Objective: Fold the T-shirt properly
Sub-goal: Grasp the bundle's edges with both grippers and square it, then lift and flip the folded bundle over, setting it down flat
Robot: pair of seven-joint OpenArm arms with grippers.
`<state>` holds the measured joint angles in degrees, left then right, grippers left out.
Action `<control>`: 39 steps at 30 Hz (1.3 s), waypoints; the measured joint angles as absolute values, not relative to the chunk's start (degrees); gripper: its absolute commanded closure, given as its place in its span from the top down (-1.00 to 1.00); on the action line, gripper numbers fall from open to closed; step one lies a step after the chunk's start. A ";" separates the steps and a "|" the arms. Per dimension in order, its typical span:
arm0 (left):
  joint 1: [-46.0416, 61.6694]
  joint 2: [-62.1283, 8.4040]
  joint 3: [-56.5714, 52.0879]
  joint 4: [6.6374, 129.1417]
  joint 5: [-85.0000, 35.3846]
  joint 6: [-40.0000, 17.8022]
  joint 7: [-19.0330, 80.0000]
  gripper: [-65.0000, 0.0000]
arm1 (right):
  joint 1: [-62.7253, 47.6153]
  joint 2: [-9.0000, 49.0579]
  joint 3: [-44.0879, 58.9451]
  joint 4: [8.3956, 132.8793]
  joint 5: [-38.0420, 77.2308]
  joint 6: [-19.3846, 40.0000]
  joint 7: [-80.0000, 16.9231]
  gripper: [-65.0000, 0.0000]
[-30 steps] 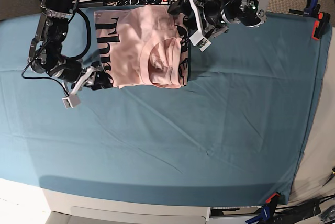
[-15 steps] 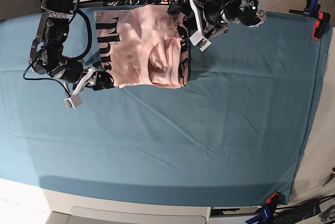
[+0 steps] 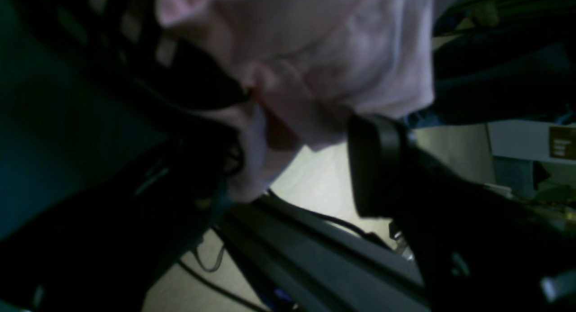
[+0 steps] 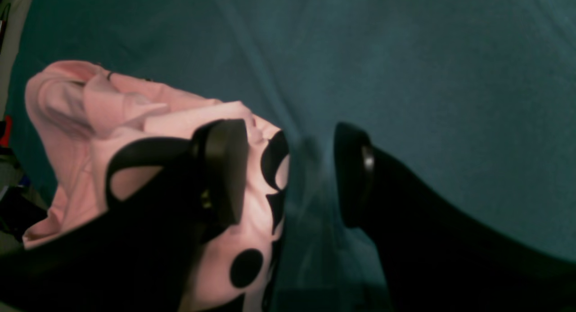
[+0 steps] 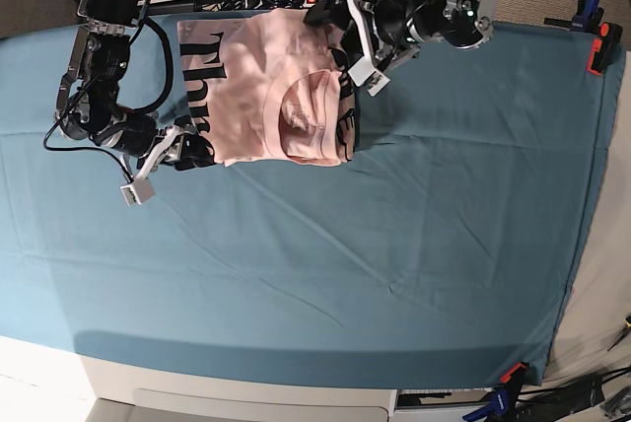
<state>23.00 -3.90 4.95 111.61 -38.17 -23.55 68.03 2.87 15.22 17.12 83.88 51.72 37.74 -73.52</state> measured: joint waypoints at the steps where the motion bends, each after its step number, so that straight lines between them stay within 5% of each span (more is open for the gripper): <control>1: 23.00 -3.44 4.97 111.59 -38.35 -23.64 68.05 0.31 | 2.87 15.20 17.12 83.88 51.72 37.74 -73.54 -0.05; 6: 23.00 -2.98 7.31 111.59 -38.30 -23.77 68.03 0.14 | 2.87 15.20 17.12 83.88 51.75 37.74 -73.54 -0.06; 8: 23.00 -3.01 8.49 111.57 -37.04 -23.77 67.77 -0.21 | 2.87 15.20 17.12 83.88 51.77 37.74 -73.52 -0.30; 11: 22.96 -2.96 9.19 111.55 -35.64 -23.79 67.13 -0.95 | 2.87 15.22 17.12 83.88 51.72 37.74 -73.65 -0.95; 12: 22.85 -3.01 9.15 111.55 -35.24 -23.77 67.18 -1.00 | 2.87 15.20 17.12 83.88 51.03 37.76 -73.56 -1.00; 26: 19.92 -7.01 8.08 111.57 -30.44 -22.04 67.42 -1.00 | 1.54 15.22 17.12 83.90 49.63 38.85 -77.54 -1.00; 39: 11.51 -10.68 6.94 111.35 -28.93 -22.13 66.28 -1.00 | -5.89 15.27 17.19 84.01 62.83 38.83 -78.81 -1.00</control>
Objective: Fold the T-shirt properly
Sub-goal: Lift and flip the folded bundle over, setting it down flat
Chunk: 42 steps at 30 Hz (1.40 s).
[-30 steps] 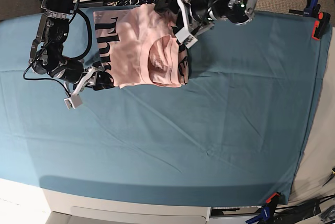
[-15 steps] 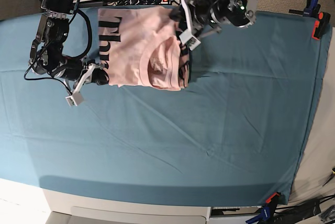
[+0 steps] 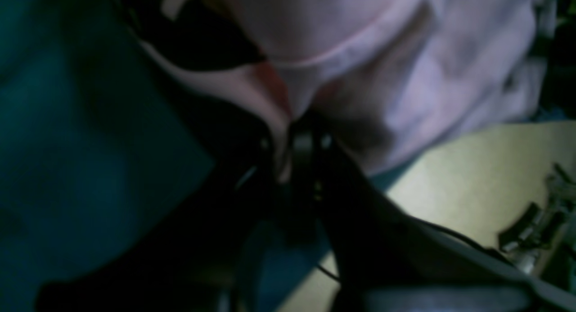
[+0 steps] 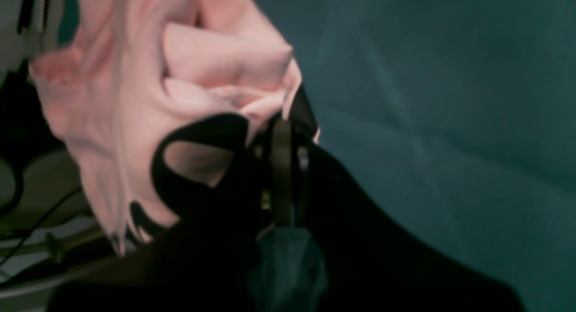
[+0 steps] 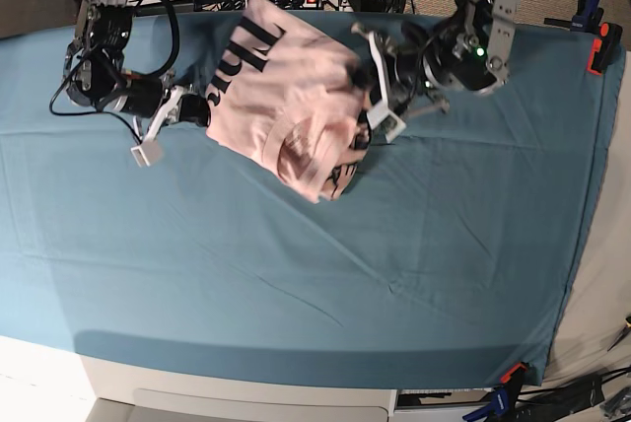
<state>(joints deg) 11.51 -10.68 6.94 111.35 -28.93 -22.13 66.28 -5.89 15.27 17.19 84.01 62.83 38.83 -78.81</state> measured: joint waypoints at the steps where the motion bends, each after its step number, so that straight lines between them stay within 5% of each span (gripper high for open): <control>1: 10.66 -10.68 6.94 111.35 -28.93 -22.28 66.00 -1.00 | -6.70 15.27 17.21 84.01 63.86 38.83 -78.78 -1.00; 17: -9.30 -10.48 7.07 92.40 -32.62 -22.46 66.02 -1.00 | -16.56 10.11 16.91 92.40 69.89 39.90 -80.55 -1.00; 30: -11.92 -10.33 7.16 90.67 -32.60 -22.46 65.65 -1.00 | -16.82 9.02 16.97 92.71 69.95 39.92 -80.58 -1.00; 33: -11.94 -10.33 7.16 90.67 -30.48 -22.48 63.94 -0.33 | -16.82 9.02 16.97 92.71 70.81 39.92 -80.58 -0.36; 35: -12.47 -10.37 7.16 90.67 -26.79 -22.41 63.64 -0.03 | -16.82 9.17 17.04 92.71 70.83 39.92 -80.58 -0.24; 42: -17.96 -16.21 7.09 90.63 -20.58 -17.74 63.51 -0.01 | -13.08 16.58 19.73 92.75 70.81 39.92 -80.86 -0.24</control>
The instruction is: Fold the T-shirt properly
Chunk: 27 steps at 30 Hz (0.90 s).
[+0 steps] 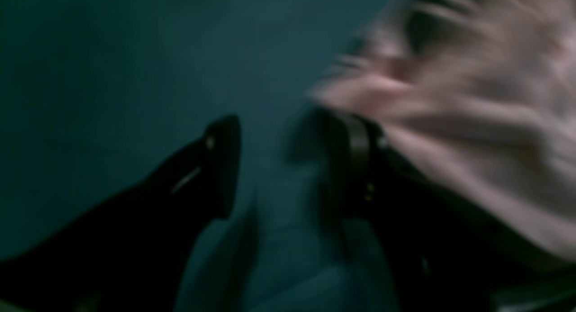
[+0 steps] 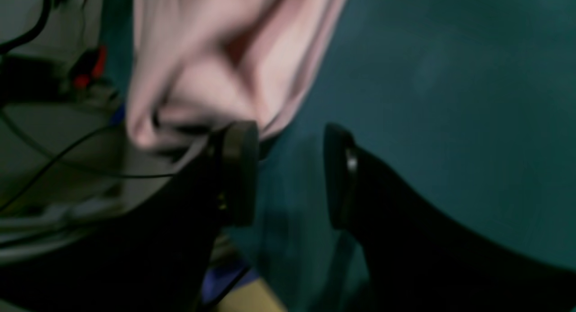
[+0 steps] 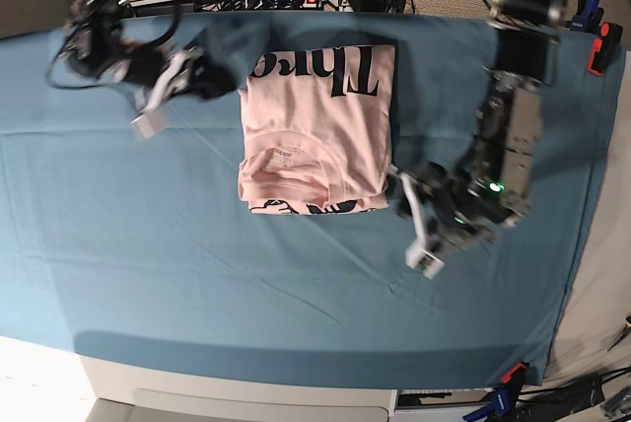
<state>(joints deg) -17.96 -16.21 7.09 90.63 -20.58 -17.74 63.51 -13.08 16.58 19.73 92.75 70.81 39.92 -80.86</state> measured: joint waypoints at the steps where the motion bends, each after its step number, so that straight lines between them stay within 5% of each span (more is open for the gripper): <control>1: -18.22 -17.23 7.05 90.63 -20.53 -17.72 63.92 -0.01 | -12.36 17.34 20.78 92.79 71.00 39.92 -80.66 -0.24; 4: -18.17 -19.59 7.11 90.63 -21.91 -17.74 66.76 -0.06 | -10.96 18.39 24.77 92.79 71.07 39.92 -80.79 -0.24; 7: -18.13 -21.61 7.16 90.63 -28.77 -18.96 69.04 -0.39 | -10.02 18.87 29.23 92.82 73.19 39.90 -81.01 -0.26; 10: -17.61 -23.14 6.87 90.83 -34.20 -20.88 70.50 -0.95 | -10.00 18.83 32.62 92.82 76.55 39.90 -80.95 -0.63; 11: -16.97 -23.55 6.55 91.44 -36.62 -22.06 71.75 -1.00 | -10.09 18.83 33.52 92.82 76.53 39.90 -81.10 -0.74; 18: -4.34 -27.94 0.62 102.06 -43.03 -25.36 73.76 -1.00 | -15.05 18.79 39.70 92.92 82.76 39.79 -81.01 -0.85; 27: 25.61 -29.93 -21.39 121.75 -45.25 -25.45 73.69 -1.00 | -28.88 18.83 43.68 101.14 83.09 39.94 -81.01 -0.85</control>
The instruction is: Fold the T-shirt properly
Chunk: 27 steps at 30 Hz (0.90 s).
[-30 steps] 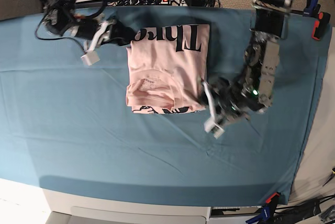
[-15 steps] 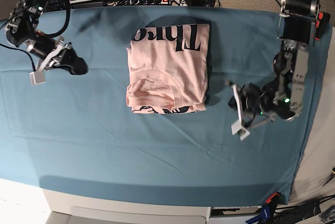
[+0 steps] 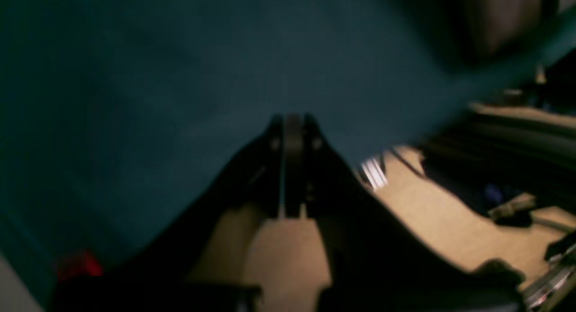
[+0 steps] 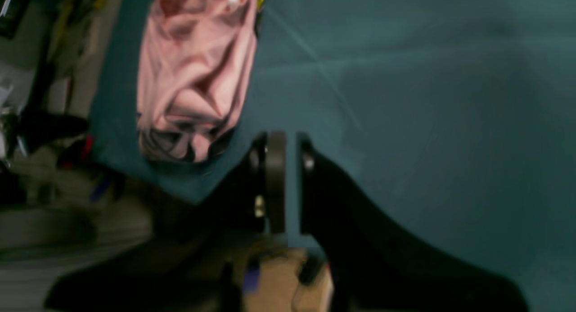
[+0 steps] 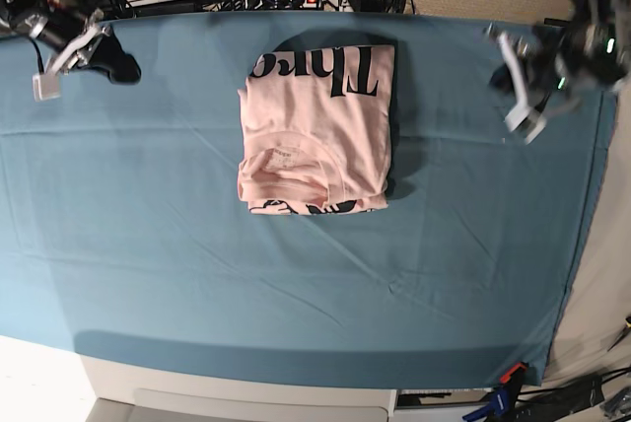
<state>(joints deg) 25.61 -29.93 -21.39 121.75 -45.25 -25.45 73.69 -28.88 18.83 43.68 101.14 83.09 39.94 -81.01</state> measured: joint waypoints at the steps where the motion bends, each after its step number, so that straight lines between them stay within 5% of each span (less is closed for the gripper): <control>1: 28.97 -29.39 -23.75 123.52 -45.93 -25.54 73.56 -1.00 | -30.41 18.83 44.05 102.37 82.78 39.97 -80.99 -0.85; 7: 43.68 -22.15 -32.27 127.00 -49.19 -27.14 73.47 -1.00 | -37.56 18.83 45.01 104.12 74.46 39.92 -80.84 -0.85; 15: 53.69 -20.69 -28.69 115.90 -51.11 -31.59 71.81 -1.00 | -39.79 18.85 44.99 95.02 63.83 40.01 -80.44 -0.85; 23: 52.95 -20.49 -14.09 93.10 -53.19 -39.70 62.81 -1.00 | -39.22 18.90 44.95 76.03 63.02 39.90 -79.90 -0.85; 27: 45.78 -20.47 -7.22 82.17 -48.36 -39.57 54.68 -1.00 | -37.06 19.22 42.74 64.60 49.82 39.75 -68.93 -0.85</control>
